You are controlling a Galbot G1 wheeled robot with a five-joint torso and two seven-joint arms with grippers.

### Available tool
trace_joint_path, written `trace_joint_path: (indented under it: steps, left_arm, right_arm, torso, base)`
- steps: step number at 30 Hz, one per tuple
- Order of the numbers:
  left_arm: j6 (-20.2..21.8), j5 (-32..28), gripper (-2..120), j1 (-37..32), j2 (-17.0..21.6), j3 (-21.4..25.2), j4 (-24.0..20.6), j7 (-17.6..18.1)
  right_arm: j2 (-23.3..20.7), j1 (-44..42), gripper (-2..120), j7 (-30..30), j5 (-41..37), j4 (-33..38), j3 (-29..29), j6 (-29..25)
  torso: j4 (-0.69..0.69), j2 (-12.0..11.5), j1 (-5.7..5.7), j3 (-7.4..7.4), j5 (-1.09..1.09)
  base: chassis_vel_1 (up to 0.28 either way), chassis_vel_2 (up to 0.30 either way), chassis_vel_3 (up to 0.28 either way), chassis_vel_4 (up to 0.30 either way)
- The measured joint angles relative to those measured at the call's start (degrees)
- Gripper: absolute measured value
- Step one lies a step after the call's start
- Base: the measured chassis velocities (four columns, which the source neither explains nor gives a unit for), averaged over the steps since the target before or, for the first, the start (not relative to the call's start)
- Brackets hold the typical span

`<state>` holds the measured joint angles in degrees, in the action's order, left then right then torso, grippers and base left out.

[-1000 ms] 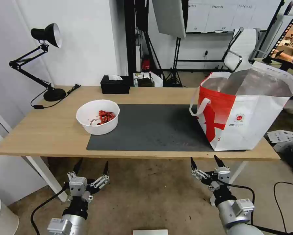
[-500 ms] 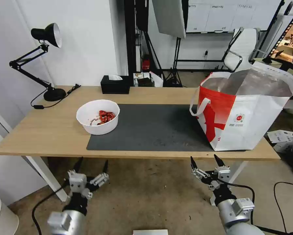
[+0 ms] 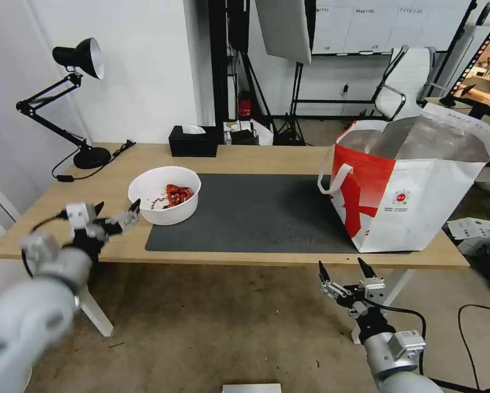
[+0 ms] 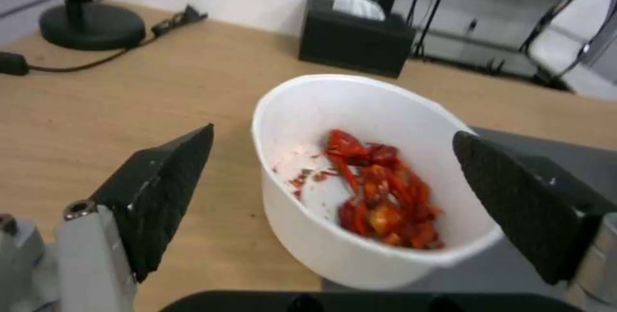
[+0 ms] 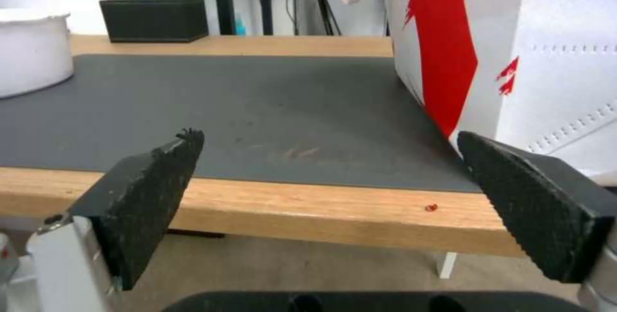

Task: Pick up the trash from the table and place it into the takeout bag.

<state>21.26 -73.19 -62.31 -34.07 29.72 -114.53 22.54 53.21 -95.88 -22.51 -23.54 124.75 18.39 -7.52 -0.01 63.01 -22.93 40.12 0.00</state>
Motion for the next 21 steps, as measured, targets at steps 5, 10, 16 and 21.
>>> trace_joint_path:
  steps: [5, 10, 16, 21]
  left_arm:
    - [7.6, -8.8, 100, 16.6, 2.3, -11.5, 10.9, -0.1]
    - [15.5, -10.7, 100, 28.6, 1.2, -21.0, 21.0, -2.8]
    - [19.5, -9.1, 100, 35.1, -1.1, -26.2, 26.9, -3.7]
    - [21.3, -8.5, 100, 38.8, -3.0, -30.1, 30.3, -3.5]
  right_arm:
    - [0.0, 0.0, 100, 0.0, 0.0, 0.0, 0.0, 0.0]
    - [0.0, 0.0, 100, 0.0, 0.0, 0.0, 0.0, 0.0]
    - [0.0, 0.0, 100, 0.0, 0.0, 0.0, 0.0, 0.0]
    - [0.0, 0.0, 100, 0.0, 0.0, 0.0, 0.0, 0.0]
  torso:
    - [0.02, 0.0, 0.00, 0.00, -0.02]
    - [0.01, 0.0, 0.00, 0.00, -0.01]
    - [0.02, 0.0, 0.01, -0.01, 0.00]
    - [0.01, 0.0, 0.01, -0.01, 0.00]
  base:
    - [0.000, 0.000, 0.000, 0.000]
    - [0.000, 0.000, 0.000, 0.000]
    - [0.000, 0.000, 0.000, 0.000]
    - [0.000, 0.000, 0.000, 0.000]
